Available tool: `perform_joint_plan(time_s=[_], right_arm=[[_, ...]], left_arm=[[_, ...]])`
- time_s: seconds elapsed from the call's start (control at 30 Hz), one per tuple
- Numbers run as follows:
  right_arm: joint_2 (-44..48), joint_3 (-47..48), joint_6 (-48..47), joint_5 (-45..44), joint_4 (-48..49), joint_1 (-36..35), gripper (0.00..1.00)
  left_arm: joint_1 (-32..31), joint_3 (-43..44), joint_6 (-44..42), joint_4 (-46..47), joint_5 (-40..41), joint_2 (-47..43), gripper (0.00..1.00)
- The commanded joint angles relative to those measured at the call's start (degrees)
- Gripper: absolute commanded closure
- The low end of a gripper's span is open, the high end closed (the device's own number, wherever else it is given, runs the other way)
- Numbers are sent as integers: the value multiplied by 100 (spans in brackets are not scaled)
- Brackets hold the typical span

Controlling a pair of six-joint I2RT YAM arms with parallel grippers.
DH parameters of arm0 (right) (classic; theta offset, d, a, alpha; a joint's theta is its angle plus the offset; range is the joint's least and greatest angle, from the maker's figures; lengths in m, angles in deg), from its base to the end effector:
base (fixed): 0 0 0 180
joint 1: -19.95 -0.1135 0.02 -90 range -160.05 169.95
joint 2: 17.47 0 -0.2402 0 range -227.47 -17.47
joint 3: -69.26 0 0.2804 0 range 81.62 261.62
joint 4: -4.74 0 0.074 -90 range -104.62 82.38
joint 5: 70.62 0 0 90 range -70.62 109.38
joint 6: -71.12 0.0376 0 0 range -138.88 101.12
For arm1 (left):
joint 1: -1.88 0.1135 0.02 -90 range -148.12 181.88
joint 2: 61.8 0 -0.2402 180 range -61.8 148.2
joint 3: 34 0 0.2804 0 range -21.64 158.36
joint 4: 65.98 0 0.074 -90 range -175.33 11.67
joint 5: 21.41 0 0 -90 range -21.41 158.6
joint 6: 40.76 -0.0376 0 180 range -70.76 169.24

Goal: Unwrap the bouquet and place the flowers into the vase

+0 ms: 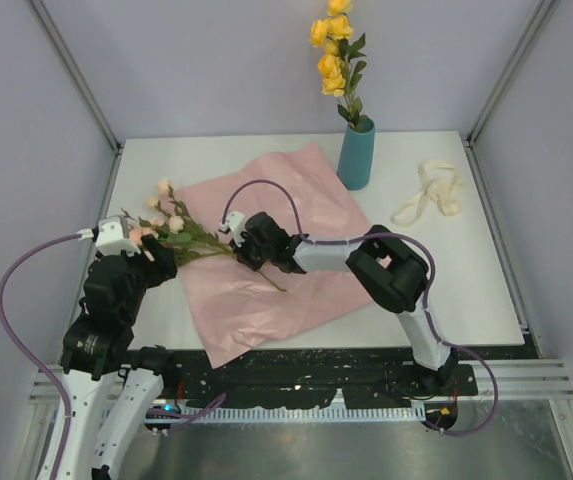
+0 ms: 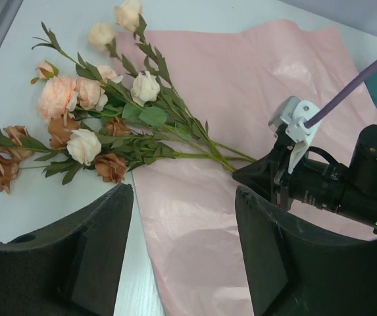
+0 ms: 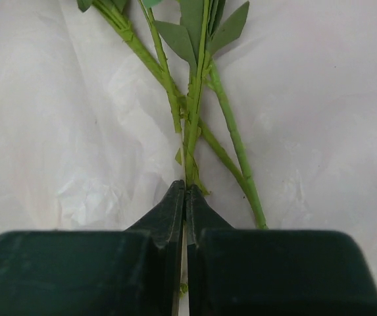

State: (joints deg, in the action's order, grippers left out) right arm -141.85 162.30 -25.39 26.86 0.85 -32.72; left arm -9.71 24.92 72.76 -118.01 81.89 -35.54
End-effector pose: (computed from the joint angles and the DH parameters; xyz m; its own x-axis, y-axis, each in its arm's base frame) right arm 0.2908 0.3894 0.1017 -0.2509 -0.5143 -0.8201 -0.8870 0.4614 -0.0180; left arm 0.1438 -0.0207 0.3344 -0.2911 -0.3367 -0.8955 -0.1453 0.9407 -0.3065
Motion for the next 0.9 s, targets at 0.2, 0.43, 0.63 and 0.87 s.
perform_joint_plan(time_s=[0.2,0.43,0.63,0.87], right_arm=[[1222,-703,201,718,1226,-25,95],[1627,-1116,632,693,1876,19,95],[2075,-1520,1089,710,2351,142,95],[2716,-1898,1230,675,2528,160,95]], left_arm=[[26,-25,-15,224,15,2,33],[26,-42,-6,224,-20,-7,33],[26,-113,204,329,-458,45,33],[17,-226,1030,636,-1909,309,27]])
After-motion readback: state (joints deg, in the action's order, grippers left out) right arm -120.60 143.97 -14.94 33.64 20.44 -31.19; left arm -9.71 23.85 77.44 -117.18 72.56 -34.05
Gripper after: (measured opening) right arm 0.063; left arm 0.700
